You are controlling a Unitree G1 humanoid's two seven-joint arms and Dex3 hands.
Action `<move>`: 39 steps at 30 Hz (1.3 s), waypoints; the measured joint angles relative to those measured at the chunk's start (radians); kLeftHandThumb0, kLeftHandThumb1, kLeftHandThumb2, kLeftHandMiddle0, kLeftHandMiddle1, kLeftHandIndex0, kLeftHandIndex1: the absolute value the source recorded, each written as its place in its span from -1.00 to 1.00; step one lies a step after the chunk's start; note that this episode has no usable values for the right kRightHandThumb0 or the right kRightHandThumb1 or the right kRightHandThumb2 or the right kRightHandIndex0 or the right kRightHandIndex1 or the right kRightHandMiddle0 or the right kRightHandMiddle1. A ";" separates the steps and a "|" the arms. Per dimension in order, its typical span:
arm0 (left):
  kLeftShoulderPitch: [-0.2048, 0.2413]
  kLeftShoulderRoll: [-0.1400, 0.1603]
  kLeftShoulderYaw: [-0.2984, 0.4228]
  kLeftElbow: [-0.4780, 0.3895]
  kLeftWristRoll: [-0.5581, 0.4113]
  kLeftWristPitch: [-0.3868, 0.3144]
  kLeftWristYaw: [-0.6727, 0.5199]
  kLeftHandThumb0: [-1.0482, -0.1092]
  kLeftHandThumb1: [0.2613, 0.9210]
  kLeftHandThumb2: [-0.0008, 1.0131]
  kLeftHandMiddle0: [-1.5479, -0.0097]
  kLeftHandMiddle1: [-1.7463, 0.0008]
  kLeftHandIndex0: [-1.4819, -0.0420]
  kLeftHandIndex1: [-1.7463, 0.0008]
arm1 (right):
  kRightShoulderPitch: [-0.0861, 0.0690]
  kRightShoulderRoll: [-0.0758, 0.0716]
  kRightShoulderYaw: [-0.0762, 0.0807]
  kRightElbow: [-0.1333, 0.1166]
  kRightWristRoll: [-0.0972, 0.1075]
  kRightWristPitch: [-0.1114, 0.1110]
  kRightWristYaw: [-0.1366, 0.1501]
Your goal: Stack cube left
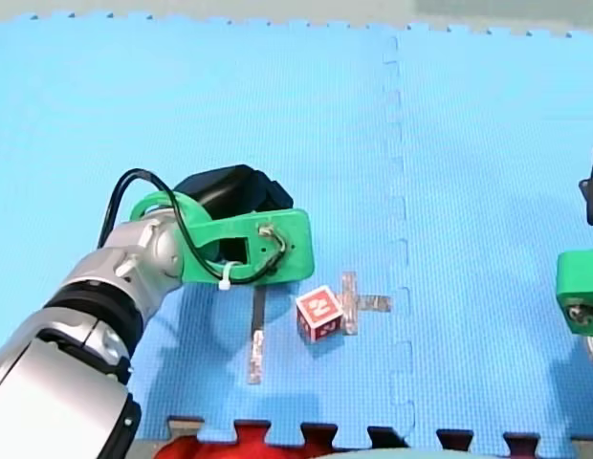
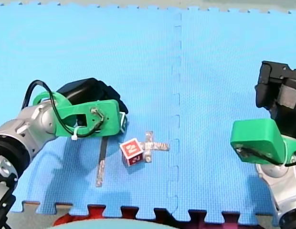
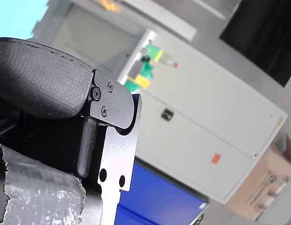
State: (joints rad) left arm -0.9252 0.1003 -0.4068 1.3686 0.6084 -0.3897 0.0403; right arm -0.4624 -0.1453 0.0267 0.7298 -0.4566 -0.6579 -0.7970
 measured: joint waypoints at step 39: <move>-0.150 0.102 0.021 -0.081 -0.075 -0.235 -0.161 0.18 0.57 -1.00 -0.24 -1.00 -0.76 0.96 | -0.017 0.013 0.019 0.070 -0.008 -0.007 -0.045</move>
State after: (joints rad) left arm -1.0753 0.2023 -0.3863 1.2878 0.5331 -0.6249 -0.1202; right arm -0.4793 -0.1325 0.0454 0.7994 -0.4651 -0.6654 -0.8418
